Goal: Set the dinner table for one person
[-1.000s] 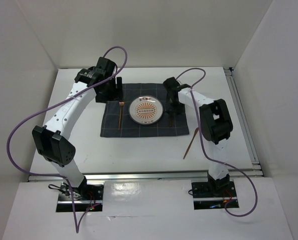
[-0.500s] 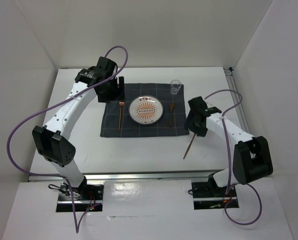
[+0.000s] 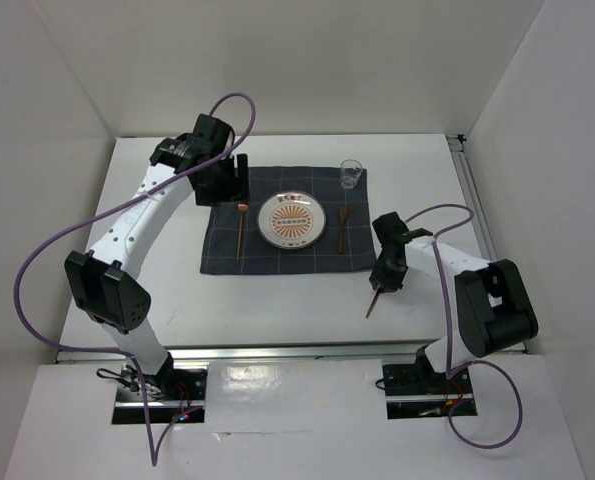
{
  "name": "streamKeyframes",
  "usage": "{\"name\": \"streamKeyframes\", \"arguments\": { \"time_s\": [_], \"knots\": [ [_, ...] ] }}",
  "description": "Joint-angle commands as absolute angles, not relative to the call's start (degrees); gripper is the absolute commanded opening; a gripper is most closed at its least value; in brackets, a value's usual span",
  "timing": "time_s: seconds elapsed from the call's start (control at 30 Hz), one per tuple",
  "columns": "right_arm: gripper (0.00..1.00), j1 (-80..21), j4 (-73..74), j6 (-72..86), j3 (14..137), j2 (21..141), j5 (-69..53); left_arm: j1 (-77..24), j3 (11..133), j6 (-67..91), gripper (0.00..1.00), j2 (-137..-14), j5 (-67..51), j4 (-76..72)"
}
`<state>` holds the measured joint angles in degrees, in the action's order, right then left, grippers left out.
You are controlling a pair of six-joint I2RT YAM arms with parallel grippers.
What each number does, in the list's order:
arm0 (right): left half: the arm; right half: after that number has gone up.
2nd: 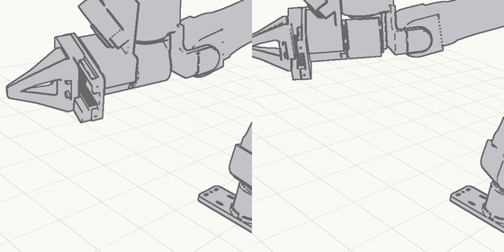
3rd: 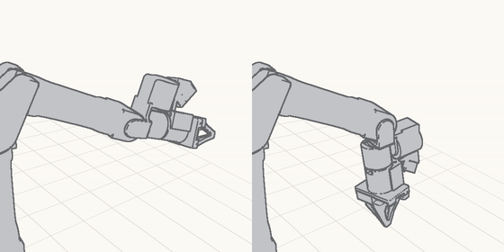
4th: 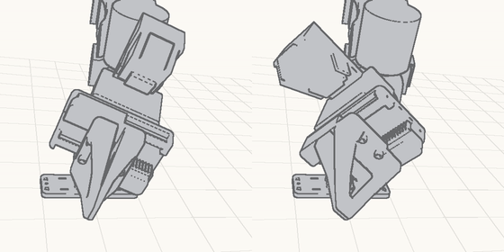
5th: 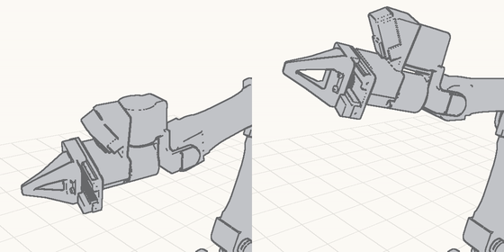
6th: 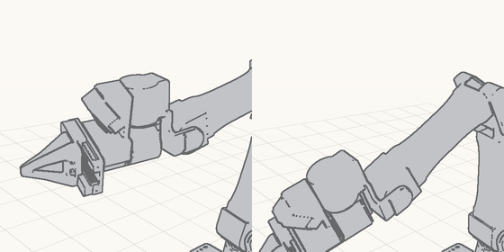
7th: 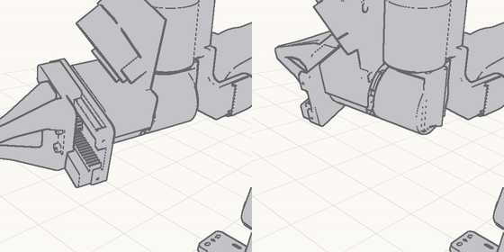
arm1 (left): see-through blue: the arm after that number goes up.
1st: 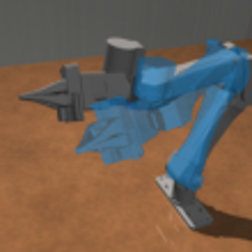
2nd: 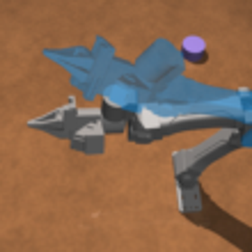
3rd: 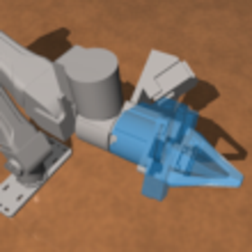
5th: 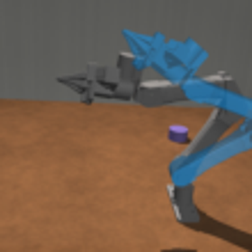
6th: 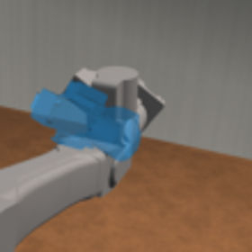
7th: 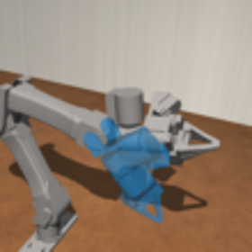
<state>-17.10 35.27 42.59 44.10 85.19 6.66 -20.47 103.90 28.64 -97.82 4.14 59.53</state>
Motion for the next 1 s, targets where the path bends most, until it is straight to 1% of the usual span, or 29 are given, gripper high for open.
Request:
{"name": "streamKeyframes", "arguments": {
  "time_s": [0.0,0.03,0.1,0.13,0.17,0.27,0.37,0.4,0.53,0.57,0.63,0.67,0.7,0.73,0.77,0.8,0.9,0.97],
  "knots": [
    [0.34,-17.5,30.4,45.1,41.6,88.6,7.8,-20.9,103.4,28.0,0.82,-96.9,3.8,58.5],
    [0.30,-17.5,31.5,46.3,41.6,88.6,9.3,-20.9,103.4,28.0,0.82,-96.9,3.8,58.4],
    [0.15,-17.5,33.4,47.6,42.1,87.7,10.8,-20.9,104.1,28.0,0.82,-97.6,3.8,58.4],
    [0.11,-17.5,33.4,47.6,42.1,86.6,11.3,-20.9,104.2,28.0,0.82,-98.1,3.8,58.4],
    [0.00,-17.5,34.9,49.2,42.1,83.8,12.6,-20.9,104.8,28.0,0.82,-98.1,3.8,58.4],
    [0.00,-17.5,38.0,49.2,43.6,78.2,15.0,-20.9,106.2,27.5,0.82,-98.6,3.3,59.0],
    [0.00,-17.5,40.7,44.2,50.3,76.7,16.6,-20.9,106.7,27.5,0.82,-99.1,3.3,59.0],
    [0.00,-17.5,40.7,42.2,54.6,76.7,16.6,-20.9,106.7,27.5,0.83,-99.1,3.3,59.0],
    [0.00,-17.5,39.8,31.1,65.5,83.7,13.5,-20.9,106.7,27.5,0.83,-99.1,3.3,59.5],
    [0.00,-17.5,38.2,26.7,67.3,86.7,11.1,-20.9,106.7,27.5,0.83,-99.7,3.3,60.1],
    [0.00,-17.5,36.9,23.3,72.6,90.1,10.0,-20.9,108.2,27.5,0.83,-100.2,4.0,61.3],
    [0.00,-17.5,36.3,20.4,74.6,94.0,8.5,-20.9,108.2,27.5,0.83,-100.2,4.7,61.9],
    [0.00,-17.5,36.8,19.7,76.8,96.1,8.5,-20.9,108.2,27.5,0.83,-100.2,5.2,61.9],
    [0.00,-17.5,36.8,18.8,81.5,98.3,7.1,-20.9,108.2,27.5,0.83,-99.5,5.2,61.9],
    [0.00,-17.5,38.8,18.3,84.0,103.0,6.4,-20.9,107.7,27.5,0.83,-99.0,5.2,61.9],
    [0.00,-17.5,39.5,18.3,87.9,105.1,5.8,-20.9,107.7,27.5,0.83,-99.0,5.2,61.9],
    [0.00,-17.5,40.0,17.6,91.1,111.6,7.0,-20.9,107.1,27.5,0.83,-99.0,5.7,61.9],
    [0.00,-17.5,40.0,18.1,92.4,113.9,7.6,-20.9,106.6,27.5,0.83,-99.0,5.7,61.9]
  ]
}}
